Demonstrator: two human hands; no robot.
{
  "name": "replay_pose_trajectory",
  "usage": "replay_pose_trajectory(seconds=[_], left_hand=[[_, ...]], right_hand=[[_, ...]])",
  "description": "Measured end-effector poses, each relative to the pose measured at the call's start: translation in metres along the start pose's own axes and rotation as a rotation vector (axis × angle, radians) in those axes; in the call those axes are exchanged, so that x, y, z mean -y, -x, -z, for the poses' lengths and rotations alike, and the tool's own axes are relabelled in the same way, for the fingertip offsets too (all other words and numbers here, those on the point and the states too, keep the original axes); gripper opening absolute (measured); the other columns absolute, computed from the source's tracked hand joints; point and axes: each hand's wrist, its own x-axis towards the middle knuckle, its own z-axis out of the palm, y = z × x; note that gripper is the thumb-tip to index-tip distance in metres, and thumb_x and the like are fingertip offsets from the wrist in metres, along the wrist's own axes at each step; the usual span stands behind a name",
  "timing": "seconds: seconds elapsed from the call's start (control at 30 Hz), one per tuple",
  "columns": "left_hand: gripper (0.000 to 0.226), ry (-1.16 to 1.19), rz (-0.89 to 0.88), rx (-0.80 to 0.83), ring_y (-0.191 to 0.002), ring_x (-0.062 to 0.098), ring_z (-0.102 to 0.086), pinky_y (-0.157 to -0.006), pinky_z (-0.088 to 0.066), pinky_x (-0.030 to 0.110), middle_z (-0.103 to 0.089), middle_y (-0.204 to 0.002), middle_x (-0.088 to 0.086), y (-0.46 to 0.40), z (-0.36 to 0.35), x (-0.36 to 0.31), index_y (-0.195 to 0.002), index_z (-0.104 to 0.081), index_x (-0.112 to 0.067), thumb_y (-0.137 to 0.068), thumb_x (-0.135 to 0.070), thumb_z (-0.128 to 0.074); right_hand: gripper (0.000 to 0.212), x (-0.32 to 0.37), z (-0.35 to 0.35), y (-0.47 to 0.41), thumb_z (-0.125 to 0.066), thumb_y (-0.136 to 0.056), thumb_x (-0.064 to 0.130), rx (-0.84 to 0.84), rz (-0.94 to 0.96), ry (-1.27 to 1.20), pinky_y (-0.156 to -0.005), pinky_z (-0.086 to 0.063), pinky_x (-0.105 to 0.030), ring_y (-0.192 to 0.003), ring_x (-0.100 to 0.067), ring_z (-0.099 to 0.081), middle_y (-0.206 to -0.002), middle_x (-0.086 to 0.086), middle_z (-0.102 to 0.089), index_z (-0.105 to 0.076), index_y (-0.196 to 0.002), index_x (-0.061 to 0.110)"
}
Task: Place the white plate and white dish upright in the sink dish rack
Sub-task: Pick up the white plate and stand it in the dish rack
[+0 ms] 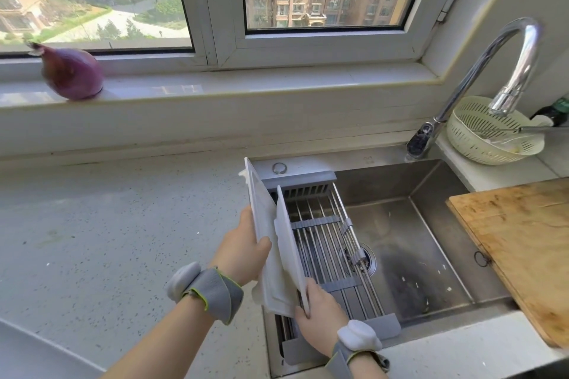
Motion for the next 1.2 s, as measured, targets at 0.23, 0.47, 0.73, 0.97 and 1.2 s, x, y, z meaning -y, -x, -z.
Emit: replay_pose_trajectory(seconds=[0.23, 0.47, 0.73, 0.97, 1.2], left_hand=[[0.057, 0.000, -0.009, -0.020, -0.080, 0.038, -0.067, -0.071, -0.059, 0.051, -0.067, -0.092, 0.021, -0.001, -0.001, 0.002, -0.138, -0.021, -0.026, -0.087, -0.014, -0.043], [0.057, -0.006, 0.006, -0.037, -0.081, 0.038, -0.066, -0.073, -0.059, 0.050, -0.063, -0.088, 0.016, 0.001, 0.004, 0.010, -0.140, -0.021, -0.023, -0.088, -0.012, -0.042], [0.053, -0.006, 0.002, -0.042, -0.070, 0.031, -0.062, -0.069, -0.058, 0.044, -0.059, -0.081, 0.009, 0.001, 0.006, 0.014, -0.137, -0.024, -0.021, -0.088, -0.012, -0.042], [0.053, -0.010, 0.004, -0.064, -0.072, 0.029, -0.056, -0.058, -0.051, 0.035, -0.061, -0.097, 0.014, 0.000, 0.006, 0.018, -0.137, -0.026, -0.017, -0.088, -0.010, -0.042], [0.051, -0.011, 0.017, -0.067, -0.067, 0.028, -0.053, -0.070, -0.054, 0.043, -0.056, -0.090, 0.011, 0.000, 0.007, 0.019, -0.135, -0.027, -0.016, -0.087, -0.009, -0.042]], right_hand=[[0.074, 0.017, 0.005, -0.011, -0.028, -0.071, 0.081, -0.176, 0.044, -0.156, -0.083, -0.052, -0.044, -0.099, -0.016, -0.058, -0.112, 0.003, -0.060, -0.041, -0.123, 0.030], [0.012, 0.043, -0.006, -0.020, -0.036, -0.096, 0.030, -0.254, -0.049, -0.162, -0.066, -0.039, -0.031, -0.079, -0.021, -0.048, -0.090, -0.003, -0.048, -0.032, -0.090, 0.020], [0.024, 0.043, -0.012, -0.023, -0.035, -0.097, 0.027, -0.287, -0.067, -0.182, -0.068, -0.036, -0.029, -0.082, -0.019, -0.046, -0.094, -0.005, -0.049, -0.042, -0.110, 0.008], [0.015, 0.048, -0.015, -0.022, -0.034, -0.097, 0.030, -0.274, -0.048, -0.133, -0.073, -0.046, -0.037, -0.089, -0.028, -0.058, -0.098, -0.009, -0.055, -0.036, -0.094, 0.016], [0.015, 0.048, -0.014, -0.023, -0.034, -0.097, 0.030, -0.267, -0.035, -0.115, -0.065, -0.038, -0.032, -0.077, -0.024, -0.048, -0.090, -0.005, -0.048, -0.031, -0.090, 0.018]])
